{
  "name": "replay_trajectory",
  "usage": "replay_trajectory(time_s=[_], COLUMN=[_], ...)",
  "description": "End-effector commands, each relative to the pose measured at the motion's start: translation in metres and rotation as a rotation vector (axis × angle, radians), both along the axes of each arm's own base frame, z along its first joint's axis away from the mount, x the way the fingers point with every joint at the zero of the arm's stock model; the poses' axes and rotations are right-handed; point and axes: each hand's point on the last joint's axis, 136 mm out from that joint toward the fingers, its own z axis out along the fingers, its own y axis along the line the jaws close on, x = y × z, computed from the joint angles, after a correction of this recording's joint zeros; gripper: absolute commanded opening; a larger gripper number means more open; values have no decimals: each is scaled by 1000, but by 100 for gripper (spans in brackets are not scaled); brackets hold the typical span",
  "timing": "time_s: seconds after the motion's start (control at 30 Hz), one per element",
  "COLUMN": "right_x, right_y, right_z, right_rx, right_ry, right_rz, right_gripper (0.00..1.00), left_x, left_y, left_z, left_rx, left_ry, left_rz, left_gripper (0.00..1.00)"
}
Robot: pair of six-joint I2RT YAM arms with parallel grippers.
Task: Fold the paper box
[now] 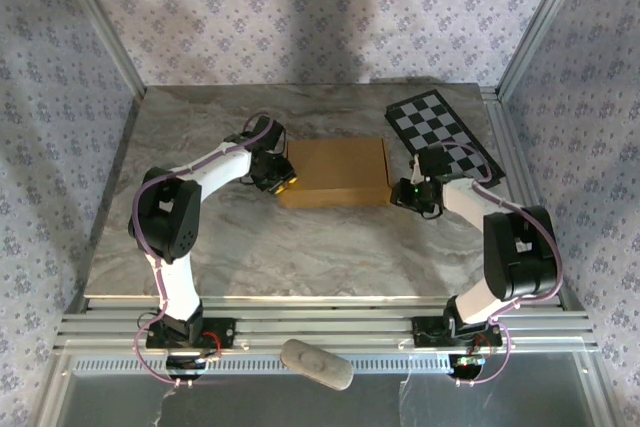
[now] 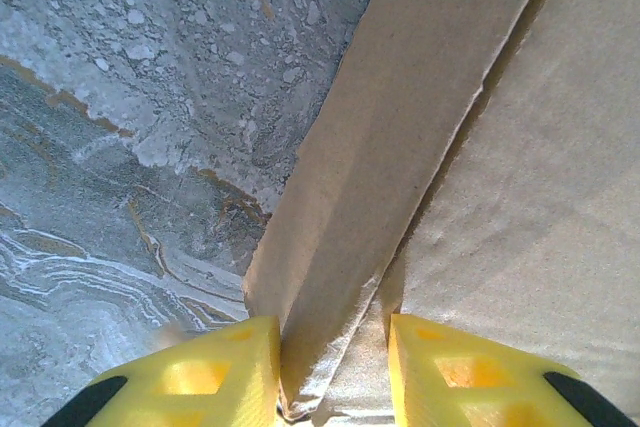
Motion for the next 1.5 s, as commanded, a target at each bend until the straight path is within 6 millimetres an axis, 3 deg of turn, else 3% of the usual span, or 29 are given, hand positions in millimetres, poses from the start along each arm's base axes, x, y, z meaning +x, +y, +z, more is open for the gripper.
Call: replay_trajectory(time_s=[0.0,0.23,0.43,0.63,0.83,1.0,1.47], right_x=[-15,-12,-1,6,9,14,16], right_y=[-3,7,13,21,24,28,34], right_z=[4,5,24,14,4,6,13], right_rx=[-13,18,30,49,51,62,97], right_ry=[29,28,-9,34,62,61,110], right_rz=[-17,-10,5,24,27,26,13], right_gripper=[31,23,33,36,30,24,22], left_x=[-30,-29,-26,-23,-18,-28,-30], left_y=[38,36,33,29,27,30,-14], left_z=[-40,-39,-34,-17,7,25,5], left_rx=[165,155,143,115,101,94,-73], left_ry=[138,133,120,81,29,-9,-57], left_rz=[40,36,30,35,26,14,-35], left_gripper=[32,32,35,46,57,63,63])
